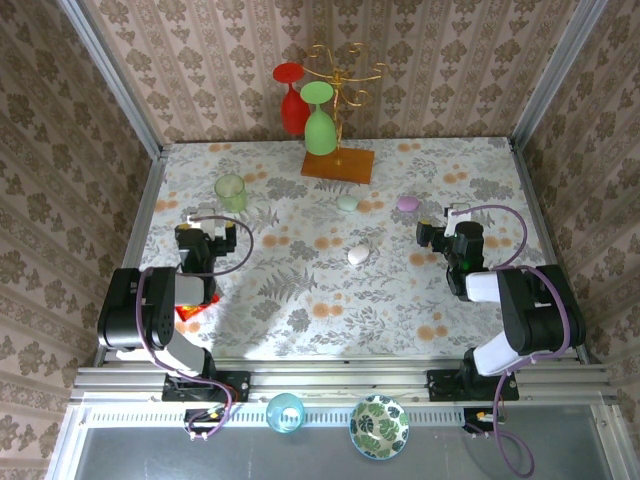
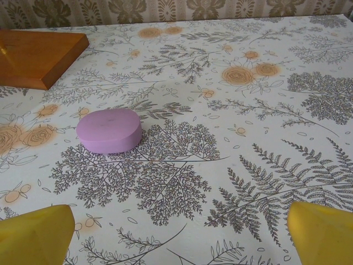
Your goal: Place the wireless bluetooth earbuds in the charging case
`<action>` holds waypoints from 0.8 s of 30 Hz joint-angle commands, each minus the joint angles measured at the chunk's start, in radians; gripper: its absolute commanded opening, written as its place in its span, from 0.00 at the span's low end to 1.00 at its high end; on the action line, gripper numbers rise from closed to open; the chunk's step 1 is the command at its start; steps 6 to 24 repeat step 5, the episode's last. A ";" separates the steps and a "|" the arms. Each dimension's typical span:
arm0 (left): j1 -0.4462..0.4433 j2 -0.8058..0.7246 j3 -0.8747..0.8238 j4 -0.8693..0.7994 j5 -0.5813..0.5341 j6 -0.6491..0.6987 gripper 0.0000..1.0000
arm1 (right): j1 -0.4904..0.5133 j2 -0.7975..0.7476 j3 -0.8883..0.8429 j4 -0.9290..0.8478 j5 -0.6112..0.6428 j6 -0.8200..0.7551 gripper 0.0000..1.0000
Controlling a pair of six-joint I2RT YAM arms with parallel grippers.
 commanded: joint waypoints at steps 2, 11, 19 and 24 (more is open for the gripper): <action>-0.004 0.000 0.009 -0.010 -0.012 -0.003 1.00 | -0.005 0.004 0.000 0.036 -0.006 -0.015 1.00; -0.005 0.000 0.007 -0.009 -0.011 -0.002 1.00 | -0.005 0.003 0.000 0.037 -0.006 -0.015 1.00; -0.005 0.000 0.007 -0.009 -0.011 -0.002 1.00 | -0.005 0.003 0.000 0.037 -0.006 -0.015 1.00; -0.005 0.000 0.007 -0.009 -0.011 -0.002 1.00 | -0.005 0.003 0.000 0.037 -0.006 -0.015 1.00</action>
